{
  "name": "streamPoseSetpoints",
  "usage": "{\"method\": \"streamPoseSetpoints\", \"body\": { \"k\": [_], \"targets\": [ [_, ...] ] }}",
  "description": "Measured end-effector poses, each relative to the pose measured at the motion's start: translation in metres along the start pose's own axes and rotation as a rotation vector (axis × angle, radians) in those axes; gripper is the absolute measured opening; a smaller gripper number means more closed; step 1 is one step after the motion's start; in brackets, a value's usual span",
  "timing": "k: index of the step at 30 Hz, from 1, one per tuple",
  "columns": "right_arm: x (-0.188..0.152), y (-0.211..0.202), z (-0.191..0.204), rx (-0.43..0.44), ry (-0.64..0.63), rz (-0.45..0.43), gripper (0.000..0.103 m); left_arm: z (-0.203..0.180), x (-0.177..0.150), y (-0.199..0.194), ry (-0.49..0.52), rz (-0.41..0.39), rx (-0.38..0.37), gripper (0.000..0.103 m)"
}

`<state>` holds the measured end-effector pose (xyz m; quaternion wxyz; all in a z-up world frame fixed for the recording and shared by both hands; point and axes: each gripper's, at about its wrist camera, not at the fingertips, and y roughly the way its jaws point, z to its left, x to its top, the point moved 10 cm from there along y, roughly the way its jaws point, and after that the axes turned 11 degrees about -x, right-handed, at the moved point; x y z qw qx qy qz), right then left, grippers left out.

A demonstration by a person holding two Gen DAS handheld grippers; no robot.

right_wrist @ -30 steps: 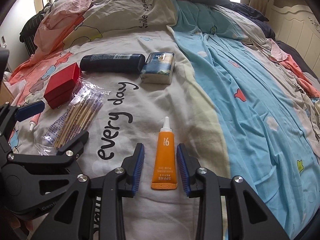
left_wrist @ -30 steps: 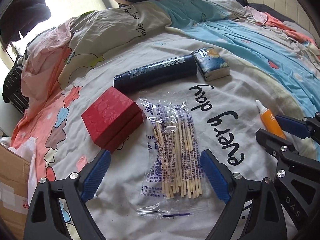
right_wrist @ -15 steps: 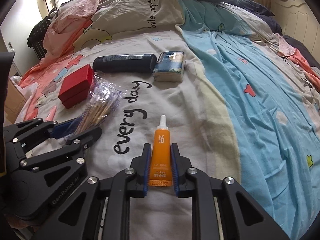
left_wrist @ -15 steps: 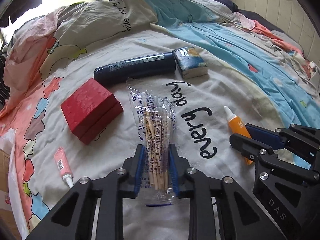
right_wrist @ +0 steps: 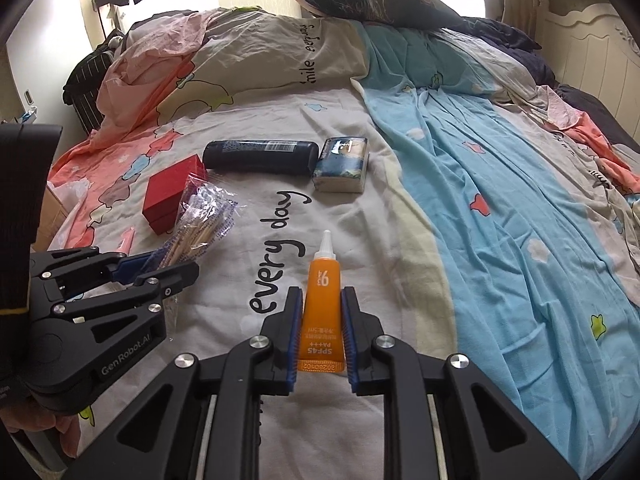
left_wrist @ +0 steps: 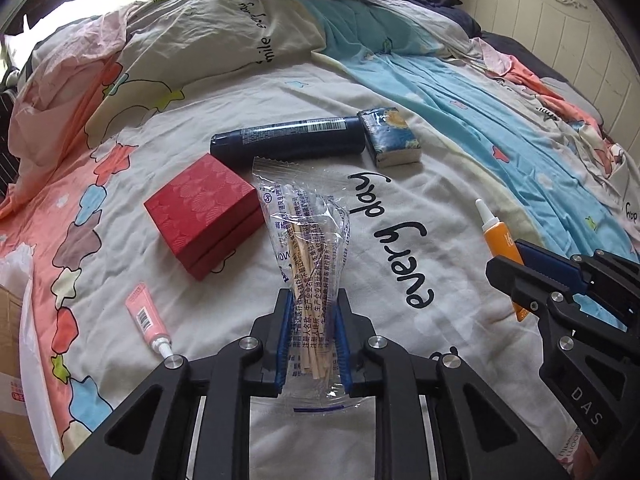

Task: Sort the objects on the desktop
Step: 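Lift the swab bag with the left tool while the right tool lifts the orange tube, then carry the swab bag and orange tube with both tools over the cardboard box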

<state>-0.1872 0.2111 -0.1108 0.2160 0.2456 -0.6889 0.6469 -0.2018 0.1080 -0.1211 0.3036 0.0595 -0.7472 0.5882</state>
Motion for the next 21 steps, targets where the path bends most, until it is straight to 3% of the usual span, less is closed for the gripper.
{"method": "streamPoseSetpoints", "body": {
  "k": [13,21],
  "targets": [
    [0.02,-0.036,0.031,0.014,-0.046,-0.063,0.018,0.018,0.008,-0.064,0.016,-0.078,0.069,0.02],
    [0.035,-0.071,0.072,0.047,-0.106,-0.125,0.018,0.045,0.003,-0.117,-0.006,-0.133,0.128,0.02]
  ]
}}
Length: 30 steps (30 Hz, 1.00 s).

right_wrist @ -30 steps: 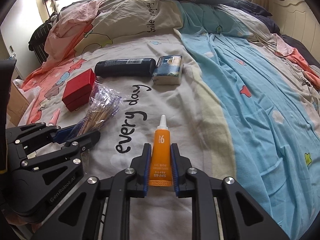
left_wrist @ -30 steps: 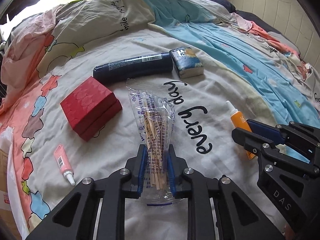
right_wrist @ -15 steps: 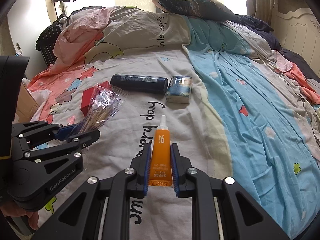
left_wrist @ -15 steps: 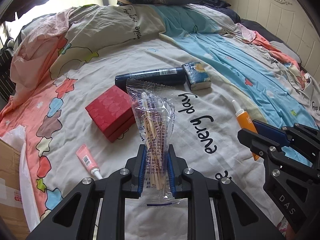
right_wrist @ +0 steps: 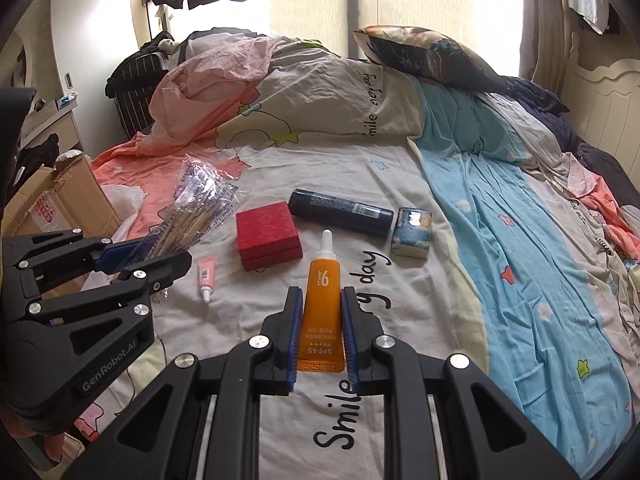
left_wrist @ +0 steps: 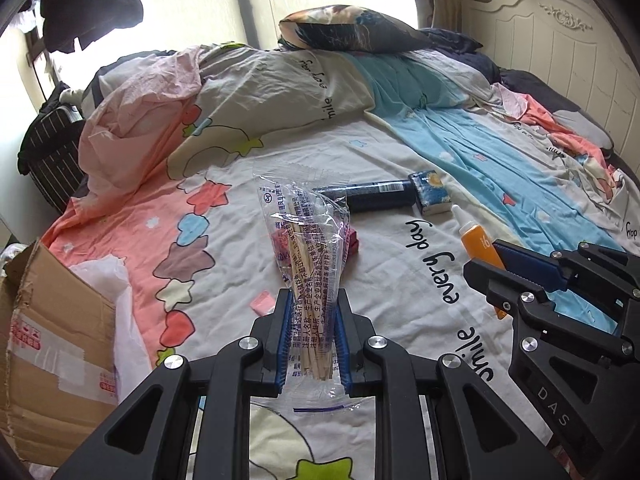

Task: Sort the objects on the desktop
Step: 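Carry the swab bag and orange tube with both tools over the cardboard box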

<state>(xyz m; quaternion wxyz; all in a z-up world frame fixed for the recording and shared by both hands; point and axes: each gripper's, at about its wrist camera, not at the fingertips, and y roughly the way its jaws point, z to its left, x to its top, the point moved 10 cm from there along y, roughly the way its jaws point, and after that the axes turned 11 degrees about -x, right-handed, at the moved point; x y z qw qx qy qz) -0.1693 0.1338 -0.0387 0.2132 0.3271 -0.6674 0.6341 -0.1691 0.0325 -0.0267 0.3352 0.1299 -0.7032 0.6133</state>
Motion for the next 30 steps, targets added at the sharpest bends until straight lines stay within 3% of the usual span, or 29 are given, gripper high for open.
{"method": "streamPoseSetpoints", "body": {
  "k": [30],
  "targets": [
    [0.045,-0.095,0.173,0.162,-0.225,-0.151,0.018,0.167,-0.042,-0.171,-0.191,-0.177,0.252,0.02]
  ]
}}
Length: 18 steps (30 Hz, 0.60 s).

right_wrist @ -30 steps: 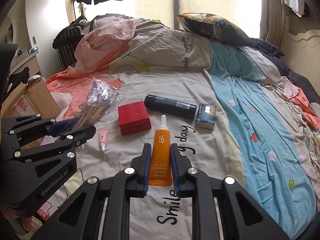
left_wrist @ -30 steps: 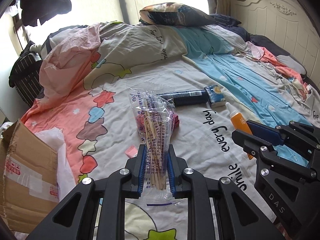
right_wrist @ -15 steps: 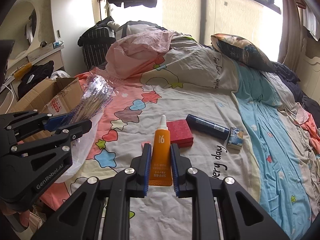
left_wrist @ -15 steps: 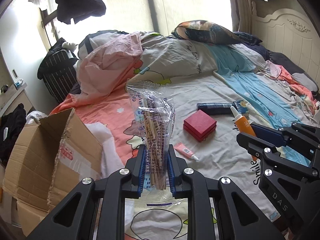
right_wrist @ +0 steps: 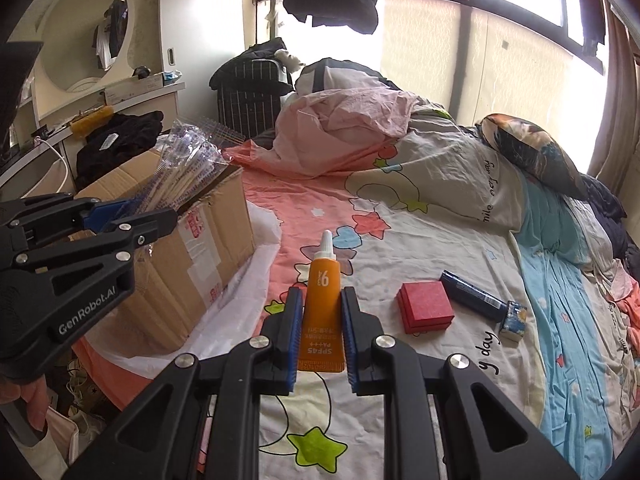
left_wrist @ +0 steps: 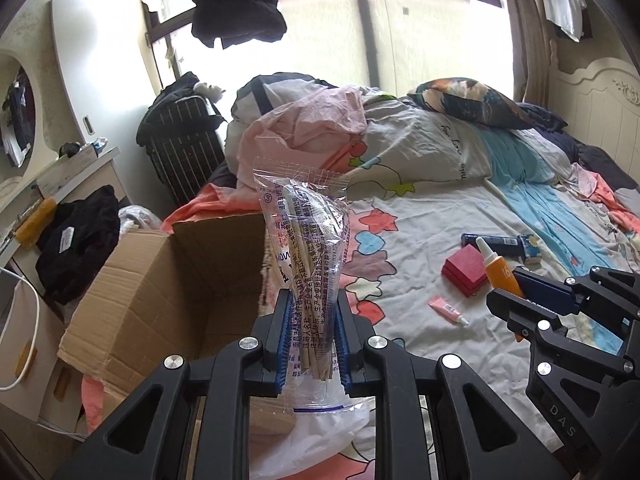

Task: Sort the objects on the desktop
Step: 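Carry the swab bag and orange tube with both tools over the cardboard box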

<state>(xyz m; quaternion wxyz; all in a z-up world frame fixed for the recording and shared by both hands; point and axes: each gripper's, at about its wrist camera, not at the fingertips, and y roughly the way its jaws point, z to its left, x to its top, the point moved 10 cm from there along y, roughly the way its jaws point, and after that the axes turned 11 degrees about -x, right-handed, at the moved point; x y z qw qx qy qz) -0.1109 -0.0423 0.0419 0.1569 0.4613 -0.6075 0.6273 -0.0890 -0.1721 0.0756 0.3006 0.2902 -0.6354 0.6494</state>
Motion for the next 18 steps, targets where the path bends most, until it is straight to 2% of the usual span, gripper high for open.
{"method": "streamPoseSetpoints", "body": {
  "k": [18],
  "targets": [
    [0.03,0.013,0.102,0.066,-0.136,-0.005,0.018,0.117,-0.018,-0.017,-0.096,0.002,0.116,0.02]
  ]
}}
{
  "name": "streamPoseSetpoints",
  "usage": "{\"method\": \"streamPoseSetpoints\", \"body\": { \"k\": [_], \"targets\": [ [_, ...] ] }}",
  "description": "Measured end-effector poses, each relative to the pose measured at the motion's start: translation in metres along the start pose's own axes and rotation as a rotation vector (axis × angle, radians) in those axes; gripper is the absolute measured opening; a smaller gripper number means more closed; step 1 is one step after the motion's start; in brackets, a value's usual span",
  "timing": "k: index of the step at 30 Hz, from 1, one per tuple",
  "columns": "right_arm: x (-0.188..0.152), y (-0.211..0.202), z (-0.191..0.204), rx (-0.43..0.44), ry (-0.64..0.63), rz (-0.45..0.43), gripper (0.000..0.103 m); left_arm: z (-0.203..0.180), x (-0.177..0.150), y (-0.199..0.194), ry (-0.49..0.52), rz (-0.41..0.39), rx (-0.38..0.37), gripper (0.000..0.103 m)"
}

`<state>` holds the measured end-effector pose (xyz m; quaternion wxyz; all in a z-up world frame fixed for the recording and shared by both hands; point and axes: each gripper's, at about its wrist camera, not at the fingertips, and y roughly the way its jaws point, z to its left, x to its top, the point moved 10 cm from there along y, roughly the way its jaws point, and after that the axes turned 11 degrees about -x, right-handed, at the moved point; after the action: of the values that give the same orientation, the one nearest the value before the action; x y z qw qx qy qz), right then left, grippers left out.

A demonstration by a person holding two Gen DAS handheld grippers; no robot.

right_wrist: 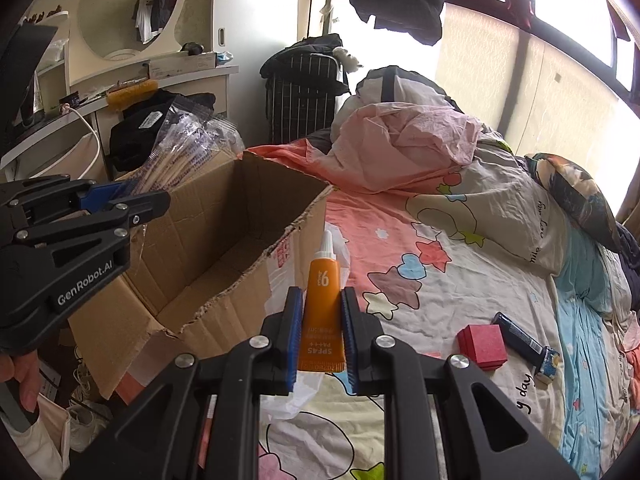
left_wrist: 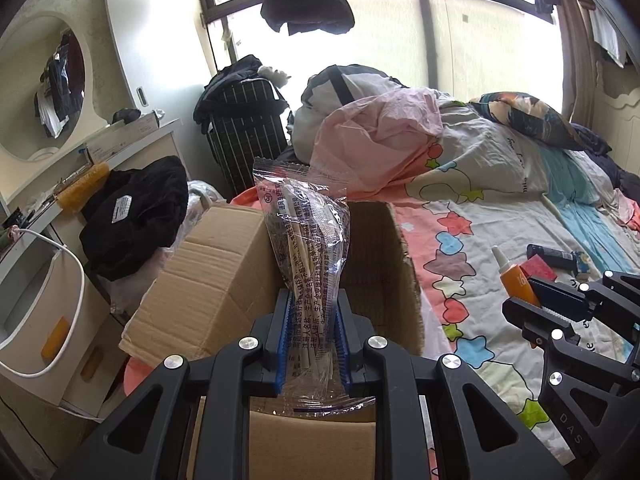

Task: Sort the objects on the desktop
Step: 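Carry the swab bag and orange tube with both tools over the cardboard box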

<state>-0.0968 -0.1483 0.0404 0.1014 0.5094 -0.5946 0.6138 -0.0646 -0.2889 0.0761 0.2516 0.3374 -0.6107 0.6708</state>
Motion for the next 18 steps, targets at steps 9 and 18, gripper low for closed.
{"method": "streamPoseSetpoints", "body": {
  "k": [9,18],
  "targets": [
    [0.019,0.01,0.055,0.033,-0.085,-0.001,0.018,0.039,-0.014,0.02,-0.048,0.029,-0.004,0.02],
    [0.029,0.021,0.085,0.047,-0.136,0.007,0.018,0.065,-0.024,0.037,-0.092,0.052,-0.01,0.02]
  ]
}}
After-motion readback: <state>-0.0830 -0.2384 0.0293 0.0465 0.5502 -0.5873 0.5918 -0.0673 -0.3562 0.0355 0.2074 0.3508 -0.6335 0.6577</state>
